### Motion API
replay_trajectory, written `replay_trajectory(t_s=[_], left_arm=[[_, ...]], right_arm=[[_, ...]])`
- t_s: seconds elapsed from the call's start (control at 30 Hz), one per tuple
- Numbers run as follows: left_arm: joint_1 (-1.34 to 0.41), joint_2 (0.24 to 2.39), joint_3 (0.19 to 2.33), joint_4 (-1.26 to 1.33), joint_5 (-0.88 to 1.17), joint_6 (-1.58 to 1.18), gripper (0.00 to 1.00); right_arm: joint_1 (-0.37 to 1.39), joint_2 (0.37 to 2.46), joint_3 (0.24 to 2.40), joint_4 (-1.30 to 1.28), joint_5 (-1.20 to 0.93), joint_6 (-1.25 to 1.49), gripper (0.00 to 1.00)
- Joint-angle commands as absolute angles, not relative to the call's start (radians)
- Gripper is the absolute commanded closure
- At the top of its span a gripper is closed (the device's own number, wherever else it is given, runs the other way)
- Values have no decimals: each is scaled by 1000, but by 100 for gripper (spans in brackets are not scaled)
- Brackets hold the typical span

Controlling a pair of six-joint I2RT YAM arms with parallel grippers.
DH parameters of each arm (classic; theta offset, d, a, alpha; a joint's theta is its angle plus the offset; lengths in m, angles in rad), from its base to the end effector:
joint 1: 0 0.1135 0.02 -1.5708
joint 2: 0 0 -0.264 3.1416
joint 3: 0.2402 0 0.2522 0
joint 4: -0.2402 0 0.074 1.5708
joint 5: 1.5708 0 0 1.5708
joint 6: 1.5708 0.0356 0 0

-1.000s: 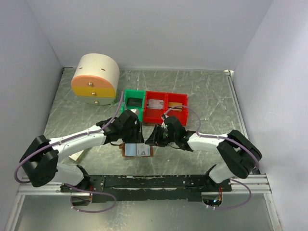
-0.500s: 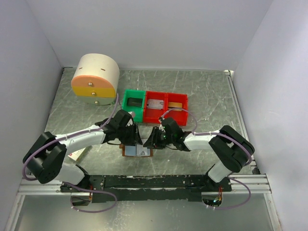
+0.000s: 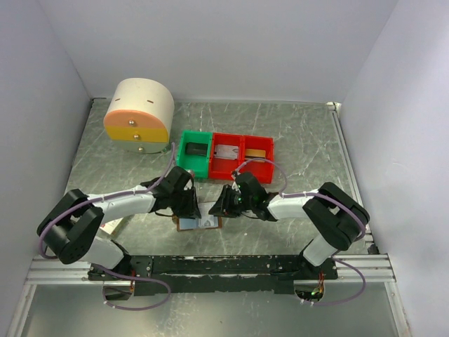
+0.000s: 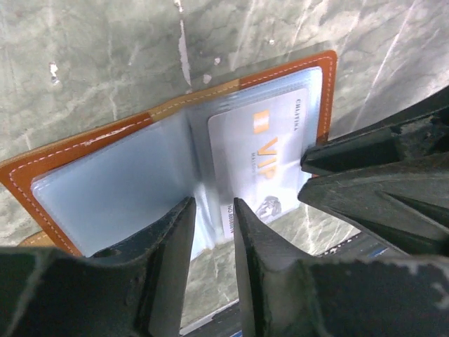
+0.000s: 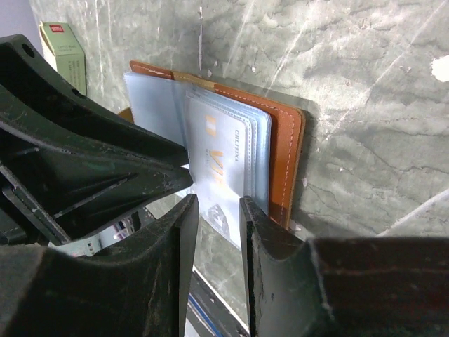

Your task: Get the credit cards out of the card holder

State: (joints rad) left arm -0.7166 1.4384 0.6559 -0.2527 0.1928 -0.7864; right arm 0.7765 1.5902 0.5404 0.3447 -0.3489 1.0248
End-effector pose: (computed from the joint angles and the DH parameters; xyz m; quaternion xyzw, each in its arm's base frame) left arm 0.1891 -0.1738 0.1513 -0.0080 0.9602 -0.2476 0.1291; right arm 0.1919 0.2055 0.1252 0.0385 0.8961 0.4216 0.1331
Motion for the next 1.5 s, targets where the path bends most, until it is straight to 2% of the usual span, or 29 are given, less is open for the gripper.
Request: replay_trajectory(t_s=[0.0, 0.23, 0.6, 0.8, 0.97, 1.23, 1.47], left_arm=[[-714, 1463, 632, -228, 142, -787, 61], [-713, 1459, 594, -150, 186, -816, 70], [-714, 1440, 580, -146, 183, -832, 75], [-714, 1426, 584, -160, 174, -826, 77], [-714, 1418, 585, -164, 172, -825, 76], [-714, 1404, 582, -173, 168, -825, 74], [-714, 1403, 572, -163, 167, -840, 66]], right_arm=[[784, 1604, 529, 237, -313, 988, 69], [785, 1607, 528, 256, -329, 995, 69], [787, 1516, 595, 107, -235, 943, 69], [794, 1517, 628, 153, -294, 925, 69], [825, 1578, 641, 231, -338, 943, 70], [834, 1613, 595, 203, -250, 992, 73], [834, 1592, 568, 186, -230, 991, 73]])
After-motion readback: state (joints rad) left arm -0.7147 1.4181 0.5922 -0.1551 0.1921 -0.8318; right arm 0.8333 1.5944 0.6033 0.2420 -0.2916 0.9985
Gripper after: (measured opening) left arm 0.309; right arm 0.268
